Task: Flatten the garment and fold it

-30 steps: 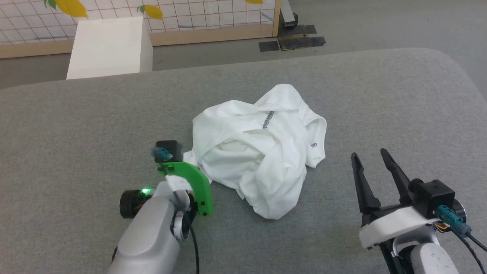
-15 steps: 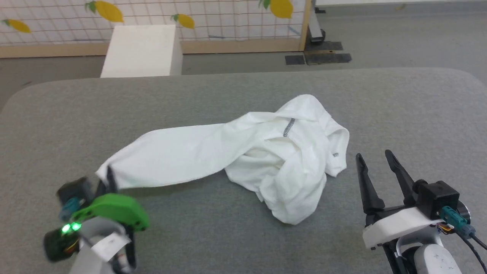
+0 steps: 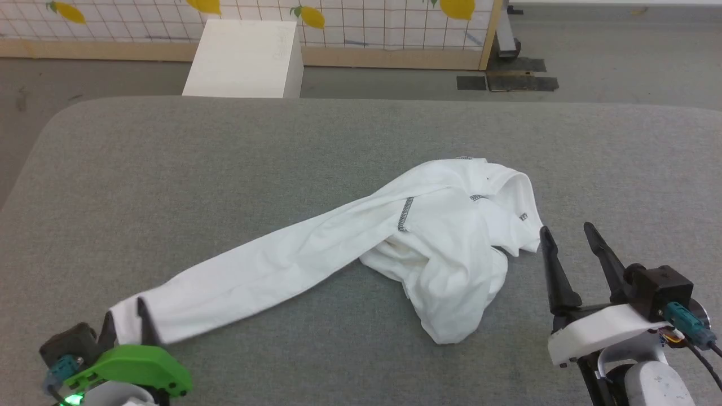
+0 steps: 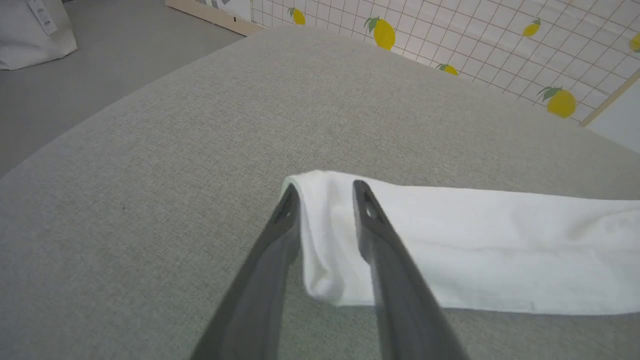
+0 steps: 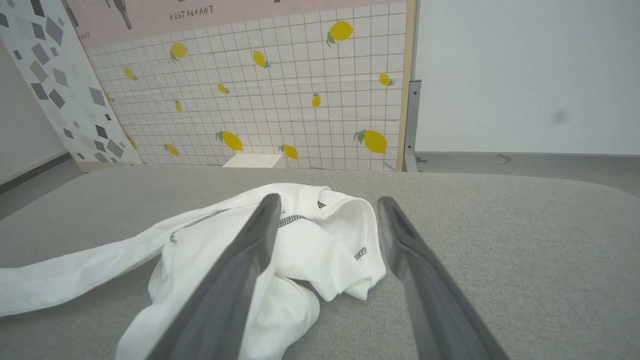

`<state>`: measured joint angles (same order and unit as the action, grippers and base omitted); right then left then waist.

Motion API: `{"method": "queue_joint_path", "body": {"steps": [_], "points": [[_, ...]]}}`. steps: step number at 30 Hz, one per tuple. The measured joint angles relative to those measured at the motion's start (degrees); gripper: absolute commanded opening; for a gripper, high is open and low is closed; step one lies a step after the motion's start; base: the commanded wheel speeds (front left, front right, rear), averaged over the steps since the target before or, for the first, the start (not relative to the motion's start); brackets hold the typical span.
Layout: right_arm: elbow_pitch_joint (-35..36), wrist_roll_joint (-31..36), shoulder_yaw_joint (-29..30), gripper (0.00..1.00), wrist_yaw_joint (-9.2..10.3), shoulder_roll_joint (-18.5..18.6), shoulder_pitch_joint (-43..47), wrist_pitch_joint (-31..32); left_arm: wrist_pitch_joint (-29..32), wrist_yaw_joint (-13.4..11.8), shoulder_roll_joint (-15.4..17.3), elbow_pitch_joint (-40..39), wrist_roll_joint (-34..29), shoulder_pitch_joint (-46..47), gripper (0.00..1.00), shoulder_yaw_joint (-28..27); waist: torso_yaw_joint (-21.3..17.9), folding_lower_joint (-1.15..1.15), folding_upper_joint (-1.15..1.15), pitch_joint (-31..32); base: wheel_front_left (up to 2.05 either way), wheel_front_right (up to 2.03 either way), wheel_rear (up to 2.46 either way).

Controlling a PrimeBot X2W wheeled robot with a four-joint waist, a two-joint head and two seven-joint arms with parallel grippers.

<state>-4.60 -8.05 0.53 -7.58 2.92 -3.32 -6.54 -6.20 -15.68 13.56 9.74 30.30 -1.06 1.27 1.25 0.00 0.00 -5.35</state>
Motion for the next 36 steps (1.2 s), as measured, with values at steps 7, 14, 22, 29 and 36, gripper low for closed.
{"method": "queue_joint_path", "body": {"steps": [7,14,22,29,36], "points": [[0.13,0.0,0.31,1.0,0.0,0.0,-0.1,0.04,-3.94,5.19,-1.35,-1.15,-4.35,6.0,1.0,8.36,0.15,0.0,0.0,-1.11,0.0,0.0,0.0],[0.7,-0.03,0.13,1.0,0.0,0.0,-1.31,-0.04,4.15,11.96,-3.9,4.28,-9.78,21.08,1.0,20.67,-1.34,0.0,0.0,-2.85,0.0,0.0,0.0],[0.18,-0.99,-0.53,1.0,0.0,-0.01,-3.06,-1.33,16.21,19.39,-4.45,16.29,-12.41,36.41,1.0,28.04,-5.28,0.0,0.0,-5.64,0.0,0.0,0.0],[-1.52,-2.2,-0.96,1.0,0.0,0.01,-3.82,-2.85,24.71,21.42,-4.48,22.76,-13.4,43.25,1.0,31.44,-9.17,0.01,0.0,-8.32,0.0,0.0,0.0],[-3.23,-3.11,-1.71,1.0,0.0,0.01,-5.01,-4.19,27.89,20.92,-4.11,25.76,-14.07,46.19,0.5,32.09,-12.42,0.0,0.0,-10.36,0.0,0.0,0.0]]}}
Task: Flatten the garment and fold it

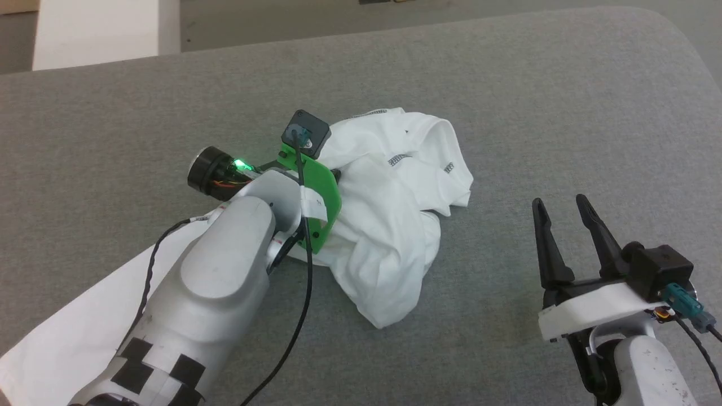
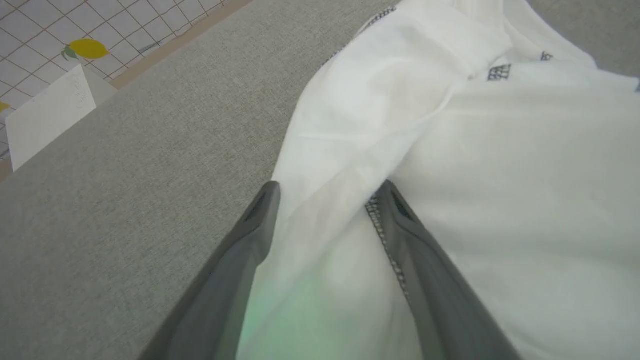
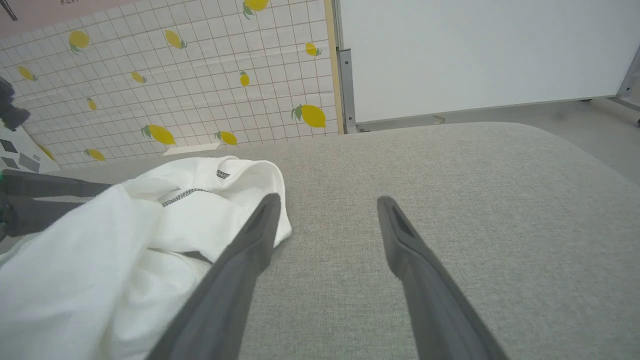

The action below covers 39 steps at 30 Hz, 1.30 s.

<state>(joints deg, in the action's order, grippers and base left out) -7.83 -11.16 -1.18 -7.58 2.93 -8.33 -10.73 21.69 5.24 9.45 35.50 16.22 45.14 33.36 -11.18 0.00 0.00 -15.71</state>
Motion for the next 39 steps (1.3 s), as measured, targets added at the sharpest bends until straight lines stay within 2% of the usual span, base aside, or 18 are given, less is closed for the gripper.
{"method": "queue_joint_path", "body": {"steps": [1,2,8,14,19,26,27,28,32,39], "points": [[-0.22,-0.01,0.0,1.0,0.0,0.0,-0.01,-0.27,-0.08,0.0,0.02,0.08,-0.01,0.13,0.15,0.04,-0.3,0.0,0.0,-0.2,0.0,0.0,0.0],[-0.45,-0.01,0.02,1.0,0.0,0.0,-0.01,-0.4,-0.66,-0.18,0.0,0.02,0.01,0.23,0.0,-0.15,-0.54,0.0,0.0,-0.38,0.0,0.0,0.0],[-1.2,0.2,0.4,1.0,0.0,0.01,-0.07,-0.47,-7.54,-2.65,-0.93,-0.85,2.05,0.29,0.0,-3.42,-0.22,0.0,0.0,-0.04,0.0,0.0,0.0],[-1.2,0.89,0.51,1.0,0.0,0.01,-0.07,-0.35,-15.14,-7.98,-0.62,-2.94,7.62,-2.18,0.0,-11.55,1.48,0.0,0.0,1.76,0.0,0.0,0.0],[-0.52,1.59,0.91,1.0,0.0,0.0,0.31,0.57,-19.46,-13.7,3.07,-5.26,11.74,-9.78,0.0,-20.03,3.4,0.0,0.0,3.43,0.0,0.0,0.0],[0.44,1.65,0.81,1.0,0.0,0.0,1.64,1.71,-19.0,-20.41,7.36,-6.94,17.16,-22.54,0.0,-29.25,6.23,0.0,0.0,5.68,0.0,0.0,0.0],[0.59,1.66,0.8,1.0,0.0,0.0,1.7,1.75,-18.68,-20.68,7.38,-7.06,17.84,-23.89,0.45,-29.76,6.57,0.0,0.0,5.89,0.0,0.0,0.0],[0.89,1.77,0.67,1.0,0.0,0.0,1.79,1.94,-18.31,-20.64,7.35,-7.42,18.57,-25.42,1.0,-30.18,7.0,0.0,0.0,6.11,0.0,0.0,0.0],[1.4,2.53,0.3,1.0,0.0,0.0,1.93,2.74,-20.48,-18.73,5.87,-10.29,20.9,-29.53,1.0,-30.97,8.64,0.0,0.0,6.66,0.0,0.0,0.0],[1.58,5.82,-2.03,1.0,0.0,0.0,-1.88,7.24,-34.57,-15.08,1.7,-16.26,20.42,-32.7,1.0,-31.77,11.94,0.0,0.0,6.27,0.0,0.0,0.0]]}}
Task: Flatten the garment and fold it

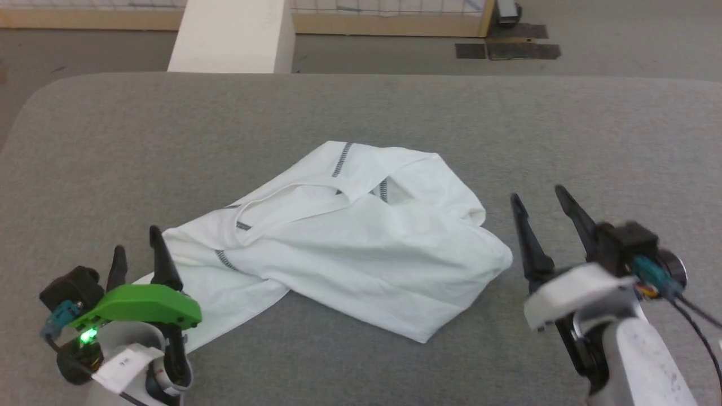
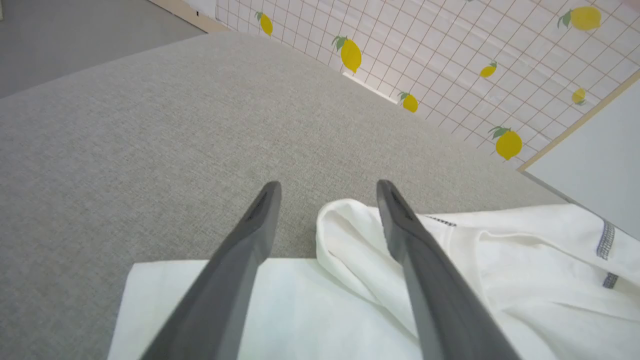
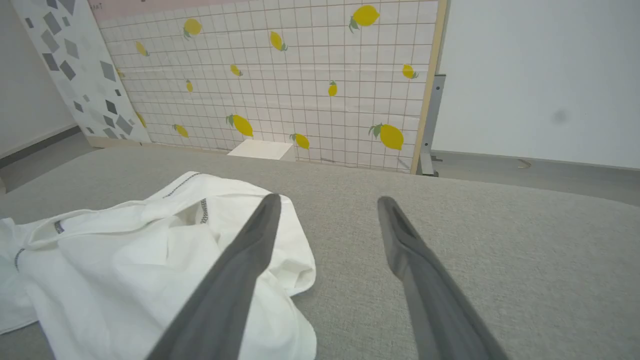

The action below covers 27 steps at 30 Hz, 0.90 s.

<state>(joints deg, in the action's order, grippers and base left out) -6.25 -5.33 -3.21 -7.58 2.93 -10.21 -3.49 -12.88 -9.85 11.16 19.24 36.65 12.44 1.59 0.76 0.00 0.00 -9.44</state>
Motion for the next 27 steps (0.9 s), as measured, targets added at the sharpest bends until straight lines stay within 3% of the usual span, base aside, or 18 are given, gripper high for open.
{"method": "queue_joint_path", "body": {"steps": [1,9,16,17,18,19,20,23,24,27], "points": [[-2.5,0.75,-0.87,1.0,0.0,0.13,-4.65,5.31,-1.59,0.85,-1.58,-2.71,-2.83,-0.12,1.0,-0.29,1.51,0.0,0.0,-0.8,0.0,0.0,0.0],[-15.34,-1.22,-0.24,1.0,0.0,1.61,-17.18,26.58,-1.91,4.91,-7.09,-11.76,-13.14,-0.05,1.0,-4.58,5.46,0.0,0.0,-4.57,0.0,0.0,0.0],[-20.84,-3.98,-1.77,1.0,0.03,3.37,-21.79,42.59,-1.91,6.83,-7.97,-11.87,-14.32,0.13,1.0,-4.72,8.78,0.0,0.0,-7.85,0.0,0.0,0.0],[-20.59,-4.64,-2.52,0.54,0.04,3.9,-22.26,44.18,-1.9,6.8,-7.98,-11.79,-14.05,0.13,1.0,-4.59,9.08,0.0,0.0,-8.16,0.0,0.0,0.0],[-19.96,-5.66,-3.54,0.35,0.04,4.44,-22.63,45.87,-1.91,6.73,-7.99,-11.67,-13.76,0.14,1.0,-4.39,9.4,0.0,0.0,-8.54,0.0,0.0,0.0],[-19.09,-6.79,-4.44,0.25,0.03,5.24,-22.67,47.07,-1.91,6.68,-8.0,-11.56,-13.43,0.14,1.0,-4.19,9.65,0.0,0.0,-8.87,0.0,0.0,0.0],[-18.33,-7.54,-4.9,0.0,0.03,5.7,-22.64,47.44,-1.91,6.58,-8.0,-11.49,-13.34,0.14,1.0,-4.04,9.79,0.0,0.0,-9.09,0.0,0.0,0.0],[-15.41,-8.45,-5.32,0.0,0.01,7.04,-21.77,45.4,-1.91,6.17,-8.04,-11.05,-13.33,0.12,1.0,-3.86,9.73,0.0,0.0,-9.24,0.0,0.0,0.0],[-11.69,-6.52,-1.44,0.0,0.0,9.12,-19.07,38.5,-1.9,5.72,-8.11,-10.48,-13.49,0.01,1.0,-3.94,9.05,0.0,0.0,-8.3,0.0,0.0,0.0],[-8.06,-4.68,2.99,0.0,0.0,10.36,-17.56,35.6,-1.91,5.75,-8.13,-9.94,-13.96,-0.12,1.0,-4.15,8.08,0.0,0.0,-7.03,0.0,0.0,0.0]]}}
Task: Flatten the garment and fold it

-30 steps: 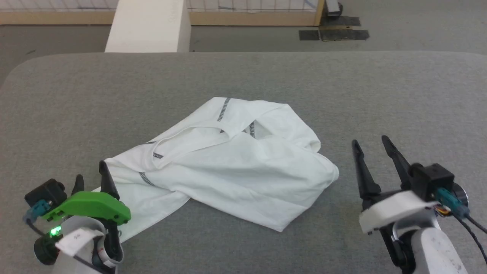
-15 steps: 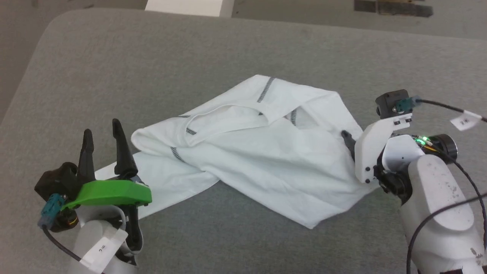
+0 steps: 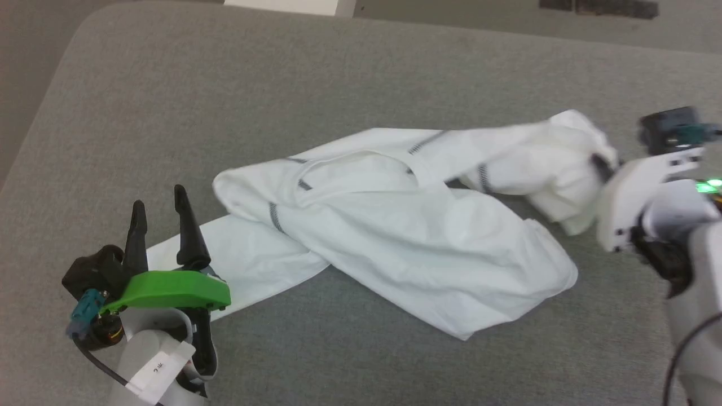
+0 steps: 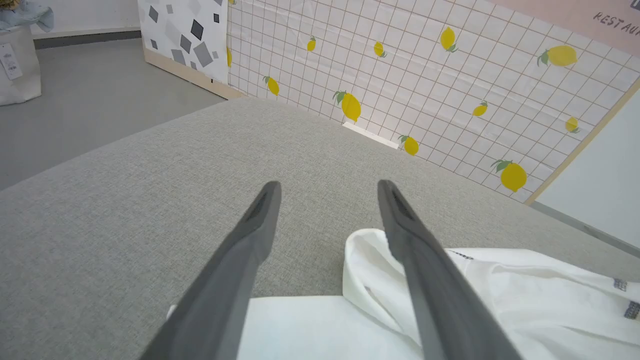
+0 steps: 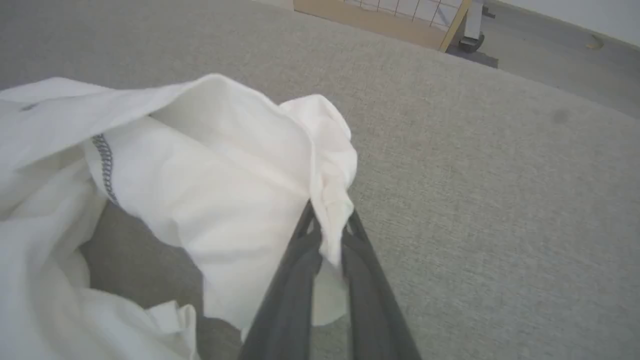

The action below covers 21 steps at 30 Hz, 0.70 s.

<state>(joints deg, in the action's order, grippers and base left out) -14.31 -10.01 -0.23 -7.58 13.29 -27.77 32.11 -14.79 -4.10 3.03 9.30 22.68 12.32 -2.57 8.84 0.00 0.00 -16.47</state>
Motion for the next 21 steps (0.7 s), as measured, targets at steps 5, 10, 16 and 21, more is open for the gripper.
{"method": "queue_joint_path", "body": {"steps": [5,10,16,21], "points": [[6.69,4.2,10.92,0.0,0.0,0.74,5.43,0.08,0.01,0.59,-0.03,1.46,-0.57,-0.83,1.0,-0.16,-2.21,0.0,0.0,2.39,0.0,0.0,0.0],[11.35,7.24,20.89,0.0,0.0,-1.53,12.78,4.23,0.0,1.12,-0.02,2.65,-1.14,-1.96,1.0,-0.19,-4.6,0.0,0.0,4.28,0.0,0.0,0.0],[12.32,9.47,28.22,0.0,0.0,-7.21,20.02,7.99,0.01,1.62,-0.05,3.64,-2.59,-2.14,1.0,0.03,-7.29,0.0,0.0,5.93,0.0,0.0,0.0],[13.17,8.25,29.45,1.0,0.0,-9.76,21.68,3.47,0.0,2.05,-0.05,5.24,-3.1,-2.61,1.0,0.67,-8.92,0.0,0.0,7.0,0.0,0.0,0.0]]}}
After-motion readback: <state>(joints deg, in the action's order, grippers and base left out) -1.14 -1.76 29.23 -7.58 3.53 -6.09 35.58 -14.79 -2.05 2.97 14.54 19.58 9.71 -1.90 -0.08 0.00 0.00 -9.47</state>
